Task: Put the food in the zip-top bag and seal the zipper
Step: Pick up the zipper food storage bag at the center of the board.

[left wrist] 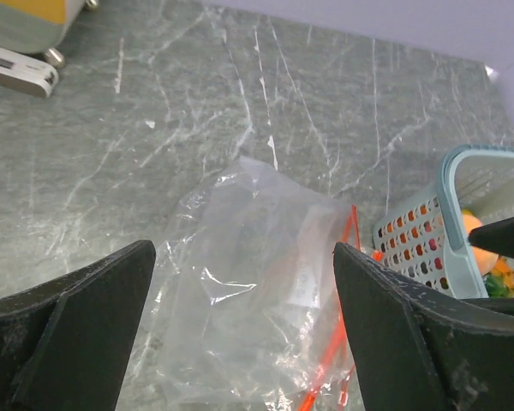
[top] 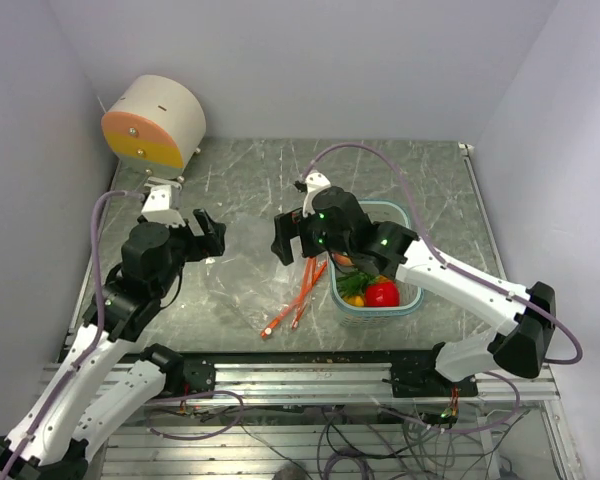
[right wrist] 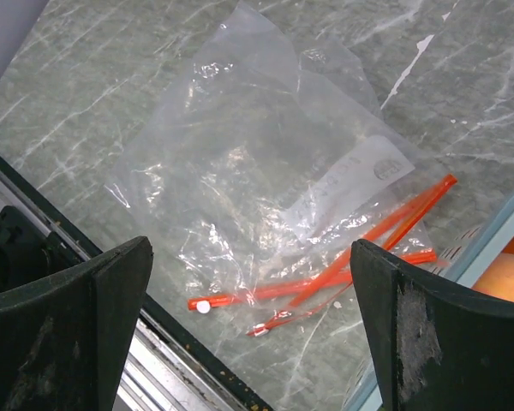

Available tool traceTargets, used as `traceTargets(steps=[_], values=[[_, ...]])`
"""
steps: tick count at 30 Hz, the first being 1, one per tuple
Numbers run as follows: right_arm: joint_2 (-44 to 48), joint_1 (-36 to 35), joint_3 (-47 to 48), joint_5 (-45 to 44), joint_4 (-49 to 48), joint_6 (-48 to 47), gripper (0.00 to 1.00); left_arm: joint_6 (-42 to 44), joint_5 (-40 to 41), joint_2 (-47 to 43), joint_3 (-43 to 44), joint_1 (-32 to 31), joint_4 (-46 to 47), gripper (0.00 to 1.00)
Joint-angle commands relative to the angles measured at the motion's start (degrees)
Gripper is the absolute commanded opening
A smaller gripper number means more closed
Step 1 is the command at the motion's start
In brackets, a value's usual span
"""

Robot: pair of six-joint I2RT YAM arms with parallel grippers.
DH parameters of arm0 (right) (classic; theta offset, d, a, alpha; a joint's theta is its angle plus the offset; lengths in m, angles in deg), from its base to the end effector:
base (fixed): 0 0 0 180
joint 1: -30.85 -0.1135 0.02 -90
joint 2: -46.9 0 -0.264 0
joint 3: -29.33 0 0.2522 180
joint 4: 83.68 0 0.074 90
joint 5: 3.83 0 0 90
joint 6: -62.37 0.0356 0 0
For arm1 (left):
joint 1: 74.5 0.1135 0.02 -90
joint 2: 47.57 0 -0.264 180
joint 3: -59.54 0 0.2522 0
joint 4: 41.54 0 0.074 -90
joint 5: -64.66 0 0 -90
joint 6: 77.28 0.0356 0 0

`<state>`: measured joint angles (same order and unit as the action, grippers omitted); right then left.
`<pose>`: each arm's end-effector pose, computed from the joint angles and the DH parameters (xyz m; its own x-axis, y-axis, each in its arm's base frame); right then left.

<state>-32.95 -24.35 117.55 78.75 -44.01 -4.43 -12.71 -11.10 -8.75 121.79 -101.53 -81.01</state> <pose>0.1843 0.2572 0.3533 -0.5685 -0.1335 -0.8118 -0.5737 0.7715 0.2749 0.1376 -0.0604 0.3493 -0.3210 -0.3035 -0.8971 0.1019 0.9307 -0.3513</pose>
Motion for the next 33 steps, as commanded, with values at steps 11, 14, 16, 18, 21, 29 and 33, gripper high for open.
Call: traceTargets(steps=[11,14,16,18,21,29,33], values=[[-9.2,-0.2,4.6,0.3,-1.8,1.8,1.00,-2.7,11.6,-10.6,3.5,0.7,-5.4,0.96],[-11.8,-0.1,3.8,2.1,-4.3,2.2,1.00,-3.1,12.1,-11.3,4.3,0.7,-6.4,0.96],[-12.9,0.4,2.6,5.0,-7.0,2.8,1.00,-3.3,12.2,-11.6,4.4,0.7,-6.8,0.96],[-14.5,0.6,1.6,7.8,-9.2,3.8,1.00,-3.6,11.8,-11.9,4.5,0.7,-6.9,0.96],[-17.6,0.6,1.1,9.5,-10.6,4.8,1.00,-3.9,10.7,-12.1,4.3,0.7,-7.0,0.96],[-20.4,0.0,0.5,0.8,-6.0,10.4,1.00,-2.9,8.8,-12.3,3.0,0.7,-7.0,0.96],[-18.0,-1.3,-2.9,-7.3,-2.0,15.0,1.00,-2.6,8.0,-11.9,2.7,0.7,-6.4,0.96]])
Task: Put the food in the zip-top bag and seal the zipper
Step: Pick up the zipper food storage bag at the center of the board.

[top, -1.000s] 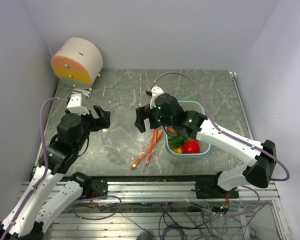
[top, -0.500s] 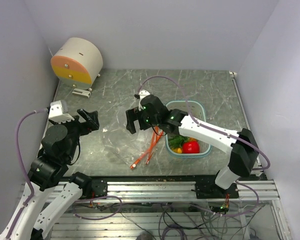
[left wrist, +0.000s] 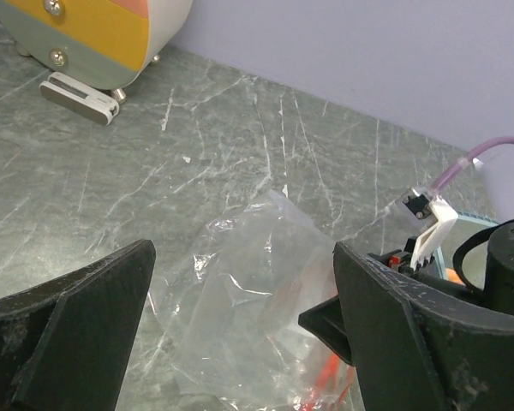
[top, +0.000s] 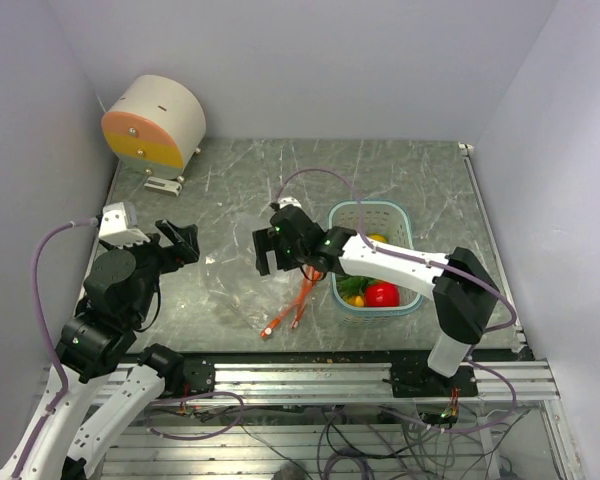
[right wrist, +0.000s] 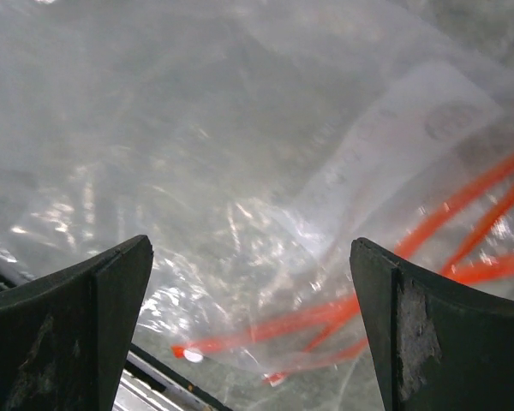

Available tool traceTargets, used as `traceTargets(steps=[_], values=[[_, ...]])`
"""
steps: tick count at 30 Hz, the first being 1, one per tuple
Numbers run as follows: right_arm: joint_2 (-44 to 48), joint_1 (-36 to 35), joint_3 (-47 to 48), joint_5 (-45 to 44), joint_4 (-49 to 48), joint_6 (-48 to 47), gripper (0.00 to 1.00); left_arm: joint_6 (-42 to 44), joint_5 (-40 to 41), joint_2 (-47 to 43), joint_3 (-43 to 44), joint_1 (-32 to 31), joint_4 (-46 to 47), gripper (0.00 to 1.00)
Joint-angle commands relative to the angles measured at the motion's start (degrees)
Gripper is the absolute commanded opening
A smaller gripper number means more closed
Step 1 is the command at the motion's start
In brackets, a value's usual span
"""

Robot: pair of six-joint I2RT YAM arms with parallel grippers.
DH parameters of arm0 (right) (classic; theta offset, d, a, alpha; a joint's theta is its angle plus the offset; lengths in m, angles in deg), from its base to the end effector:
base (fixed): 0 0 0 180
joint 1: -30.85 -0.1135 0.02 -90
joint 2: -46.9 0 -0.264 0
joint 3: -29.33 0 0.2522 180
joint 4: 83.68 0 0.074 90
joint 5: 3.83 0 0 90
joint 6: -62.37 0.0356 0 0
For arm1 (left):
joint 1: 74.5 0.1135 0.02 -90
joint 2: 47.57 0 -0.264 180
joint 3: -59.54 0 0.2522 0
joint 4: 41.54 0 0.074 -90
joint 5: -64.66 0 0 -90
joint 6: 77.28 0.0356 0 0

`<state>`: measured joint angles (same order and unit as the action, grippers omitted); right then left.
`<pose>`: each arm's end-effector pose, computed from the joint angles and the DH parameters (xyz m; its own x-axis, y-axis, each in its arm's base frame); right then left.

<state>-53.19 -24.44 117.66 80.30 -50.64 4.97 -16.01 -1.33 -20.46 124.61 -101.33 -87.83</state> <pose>0.2255 0.3192 0.2449 -0.7563 -0.1507 -0.6366 -0.4379 0.8395 0.3216 0.0862 -0.0274 0.3735 -0.1389 -0.4218 -0.8960 -0.0156 0.9056 -0.4239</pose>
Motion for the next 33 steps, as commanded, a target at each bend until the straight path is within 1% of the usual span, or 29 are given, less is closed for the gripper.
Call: traceTargets(steps=[1,4,7,12,15,22,26,29,31,32,33], values=[[2.9,-1.4,-4.2,-9.4,5.4,6.9,1.00,0.8,-1.9,-0.1,-0.1,0.5,0.5,0.96],[3.5,-1.4,-7.6,-9.2,5.7,10.4,1.00,0.9,-2.0,0.4,-0.1,0.5,0.3,0.96],[2.8,-2.0,-8.6,-12.2,7.6,13.7,1.00,0.9,-2.5,0.4,-0.1,0.5,0.4,0.96],[-0.5,-3.3,-5.0,-19.8,12.8,15.4,1.00,1.4,-2.6,0.4,-0.3,0.5,0.8,0.96],[-3.1,-3.7,-3.0,-22.8,14.7,15.7,1.00,1.8,-2.9,0.7,-0.2,0.5,1.0,0.96],[-8.4,-3.6,-2.8,-22.1,13.3,17.8,1.00,2.4,-4.0,1.7,-0.1,0.5,1.3,0.96],[-9.0,-3.4,-3.5,-18.8,9.6,16.5,0.99,2.8,-3.8,1.9,0.3,0.5,1.0,0.96],[-8.0,-3.4,-4.2,-16.9,6.4,15.2,0.94,3.0,-3.4,1.8,0.5,0.5,0.9,0.96],[-7.4,-3.5,-4.3,-16.6,5.8,14.5,0.83,2.9,-3.4,1.8,0.4,0.5,0.9,0.96],[-7.2,-3.4,-4.1,-16.7,5.9,14.3,0.75,2.9,-3.3,1.7,0.4,0.5,0.9,0.96],[-6.9,-3.5,-3.9,-16.9,6.1,14.0,0.66,2.9,-3.2,1.7,0.4,0.5,0.9,0.96]])
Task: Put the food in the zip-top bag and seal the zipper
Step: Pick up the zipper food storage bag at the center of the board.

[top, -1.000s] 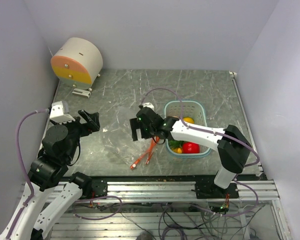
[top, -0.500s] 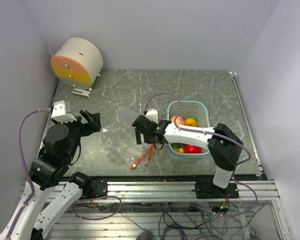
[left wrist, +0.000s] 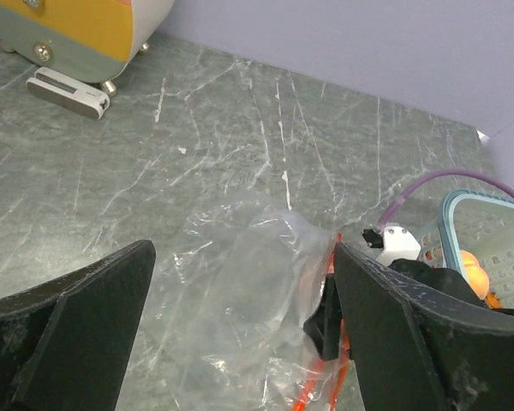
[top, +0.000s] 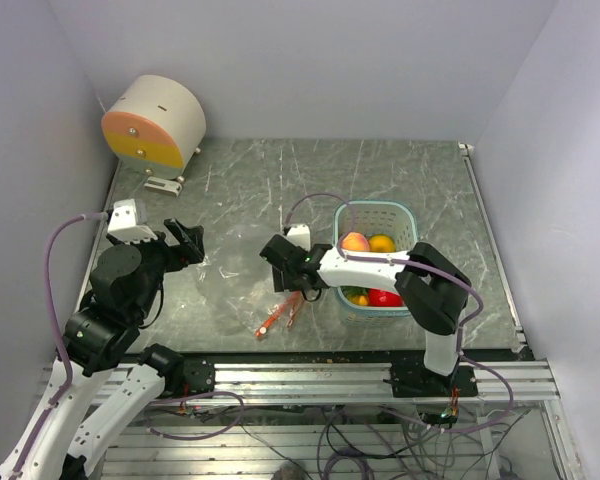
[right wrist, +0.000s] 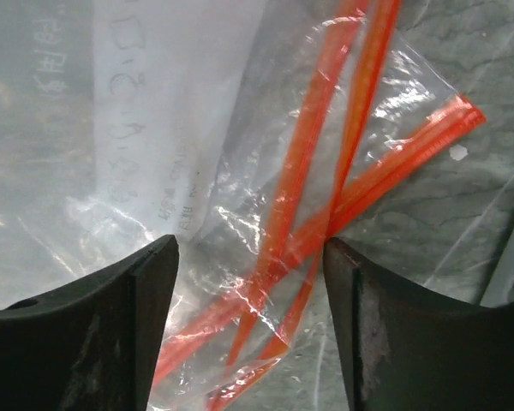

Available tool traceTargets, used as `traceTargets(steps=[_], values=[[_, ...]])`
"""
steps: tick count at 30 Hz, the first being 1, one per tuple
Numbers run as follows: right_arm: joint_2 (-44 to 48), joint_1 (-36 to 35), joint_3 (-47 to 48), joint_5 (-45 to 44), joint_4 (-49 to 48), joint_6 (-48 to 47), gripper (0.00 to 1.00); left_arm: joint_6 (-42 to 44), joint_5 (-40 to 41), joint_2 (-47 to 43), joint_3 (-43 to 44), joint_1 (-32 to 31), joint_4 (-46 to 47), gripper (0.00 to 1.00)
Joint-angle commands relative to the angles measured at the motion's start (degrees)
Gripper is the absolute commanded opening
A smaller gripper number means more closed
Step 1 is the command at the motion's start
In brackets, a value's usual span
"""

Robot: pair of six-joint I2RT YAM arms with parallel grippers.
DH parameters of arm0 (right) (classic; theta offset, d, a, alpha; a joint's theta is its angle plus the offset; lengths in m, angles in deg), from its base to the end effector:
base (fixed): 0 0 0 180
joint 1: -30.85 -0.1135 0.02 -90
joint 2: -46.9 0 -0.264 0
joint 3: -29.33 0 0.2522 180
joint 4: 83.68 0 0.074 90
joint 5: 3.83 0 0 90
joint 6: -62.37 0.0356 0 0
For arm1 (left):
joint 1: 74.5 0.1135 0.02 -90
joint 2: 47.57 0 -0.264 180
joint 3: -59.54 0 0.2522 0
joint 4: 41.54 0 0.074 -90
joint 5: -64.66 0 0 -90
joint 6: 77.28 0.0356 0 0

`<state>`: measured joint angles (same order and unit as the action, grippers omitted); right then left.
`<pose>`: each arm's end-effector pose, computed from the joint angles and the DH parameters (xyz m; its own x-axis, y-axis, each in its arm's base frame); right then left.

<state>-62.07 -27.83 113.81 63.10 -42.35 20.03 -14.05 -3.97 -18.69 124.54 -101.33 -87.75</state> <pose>0.2090 0.3166 0.1612 -0.8387 -0.0700 -0.5401 -0.1227 0.9905 0.0620 0.0934 -0.0327 0.3709 -0.1847 -0.3766 -0.9078 0.0190 0.9221 -0.3864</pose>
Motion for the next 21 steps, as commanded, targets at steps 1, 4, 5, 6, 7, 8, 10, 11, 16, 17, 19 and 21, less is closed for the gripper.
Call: traceTargets(steps=[1,4,5,6,7,8,10,11,16,17,19,21], values=[[2.3,-0.2,0.0,0.1,-1.9,-1.2,0.57,0.8,-0.6,-0.1,0.4,0.5,0.7,0.96],[4.2,-0.3,0.1,0.2,-1.3,-1.6,0.35,0.6,-0.3,0.0,0.5,0.5,0.6,0.96],[5.0,-0.5,0.1,0.4,-1.2,-1.8,0.27,0.6,-0.3,0.0,0.6,0.5,0.5,0.96],[5.6,-0.7,0.2,0.3,-0.9,-2.0,0.18,0.4,-0.3,0.0,0.5,0.5,0.5,0.96],[6.3,-0.8,0.5,0.4,-0.5,-2.2,0.13,0.4,-0.3,0.0,0.6,0.5,0.5,0.96],[7.1,-1.1,0.7,0.4,0.0,-2.5,0.11,0.2,-0.5,0.1,0.6,0.5,0.5,0.96],[8.5,-1.9,1.3,0.1,1.0,-3.4,0.05,-0.2,-1.1,0.1,0.6,0.5,0.6,0.96],[9.4,-2.1,1.3,0.0,1.2,-3.9,0.02,-0.5,-1.9,0.3,0.6,0.5,0.8,0.96],[15.7,-2.7,-2.5,2.6,-3.8,-8.1,0.00,-1.8,-8.4,1.9,-0.4,0.5,2.8,0.88],[17.5,-2.7,-4.0,3.2,-5.8,-9.0,0.00,-2.4,-10.1,2.4,-0.7,0.5,3.3,0.88],[20.7,-2.7,-6.8,4.3,-9.5,-10.5,0.00,-3.7,-13.1,3.4,-1.7,0.5,4.4,0.87],[23.8,-2.7,-9.1,5.0,-12.7,-11.7,0.00,-5.0,-16.1,4.3,-3.0,0.5,5.5,0.85]])
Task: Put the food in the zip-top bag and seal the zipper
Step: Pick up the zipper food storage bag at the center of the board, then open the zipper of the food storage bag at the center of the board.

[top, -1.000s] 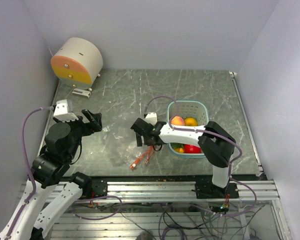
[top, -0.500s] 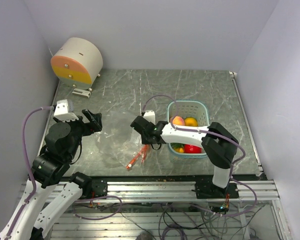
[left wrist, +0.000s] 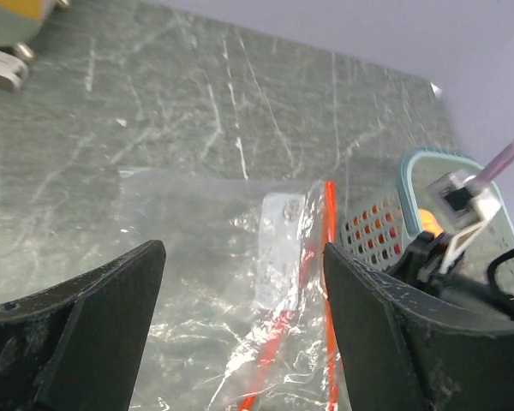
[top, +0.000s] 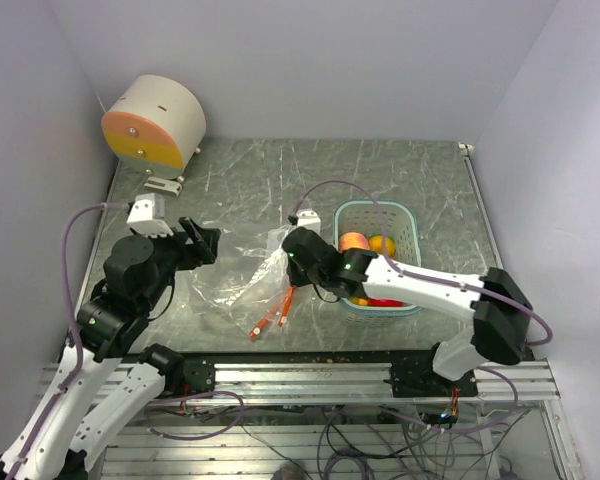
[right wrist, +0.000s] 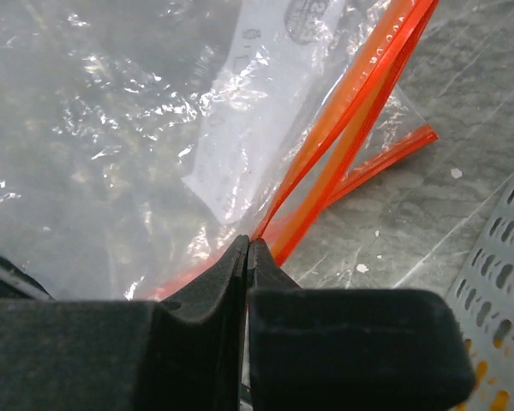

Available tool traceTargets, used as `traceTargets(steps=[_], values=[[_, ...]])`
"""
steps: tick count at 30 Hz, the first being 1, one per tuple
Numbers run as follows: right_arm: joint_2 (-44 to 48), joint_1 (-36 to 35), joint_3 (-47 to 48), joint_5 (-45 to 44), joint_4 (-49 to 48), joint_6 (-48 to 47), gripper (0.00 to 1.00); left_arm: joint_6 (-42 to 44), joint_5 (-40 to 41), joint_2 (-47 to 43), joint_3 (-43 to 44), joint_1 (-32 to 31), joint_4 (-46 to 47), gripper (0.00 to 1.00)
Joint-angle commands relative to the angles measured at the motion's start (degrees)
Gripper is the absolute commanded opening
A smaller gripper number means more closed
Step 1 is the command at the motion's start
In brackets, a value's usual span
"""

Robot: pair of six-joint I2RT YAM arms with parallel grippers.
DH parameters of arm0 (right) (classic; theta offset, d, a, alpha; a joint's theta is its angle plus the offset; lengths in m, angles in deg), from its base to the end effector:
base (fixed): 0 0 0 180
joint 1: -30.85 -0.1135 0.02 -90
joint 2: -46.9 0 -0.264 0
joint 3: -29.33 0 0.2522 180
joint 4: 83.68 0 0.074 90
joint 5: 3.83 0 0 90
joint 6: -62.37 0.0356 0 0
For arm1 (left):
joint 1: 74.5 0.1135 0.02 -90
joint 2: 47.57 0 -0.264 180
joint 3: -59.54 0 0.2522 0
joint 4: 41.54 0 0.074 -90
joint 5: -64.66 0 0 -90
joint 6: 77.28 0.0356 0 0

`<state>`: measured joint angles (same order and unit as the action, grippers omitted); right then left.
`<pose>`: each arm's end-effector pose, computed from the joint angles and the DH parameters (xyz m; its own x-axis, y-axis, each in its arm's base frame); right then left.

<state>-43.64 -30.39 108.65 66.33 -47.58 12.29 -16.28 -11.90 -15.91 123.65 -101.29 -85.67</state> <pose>0.1755 0.2946 0.2494 -0.7294 -0.0744 -0.6800 -0.3205 0.9154 0.2437 0.1059 -0.0442 0.3654 -0.2721 -0.3909 -0.8793 0.1181 0.8933 -0.4336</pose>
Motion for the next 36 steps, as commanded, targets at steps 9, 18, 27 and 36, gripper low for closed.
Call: traceTargets(steps=[9,18,27,36], values=[[12.5,-0.1,-7.3,4.7,-18.1,-11.8,0.00,-6.5,-17.9,0.3,-9.2,0.4,10.3,0.81],[16.1,-0.4,-11.5,10.9,-24.6,-17.1,0.00,-10.9,-22.7,9.5,-8.3,0.4,17.5,0.84],[14.2,-0.9,-10.1,11.9,-24.9,-18.7,0.00,-12.4,-24.5,18.2,-8.5,0.3,24.5,0.86],[12.6,-1.1,-8.7,11.4,-24.3,-19.4,0.00,-12.3,-24.7,21.0,-7.7,-1.5,26.7,0.86]])
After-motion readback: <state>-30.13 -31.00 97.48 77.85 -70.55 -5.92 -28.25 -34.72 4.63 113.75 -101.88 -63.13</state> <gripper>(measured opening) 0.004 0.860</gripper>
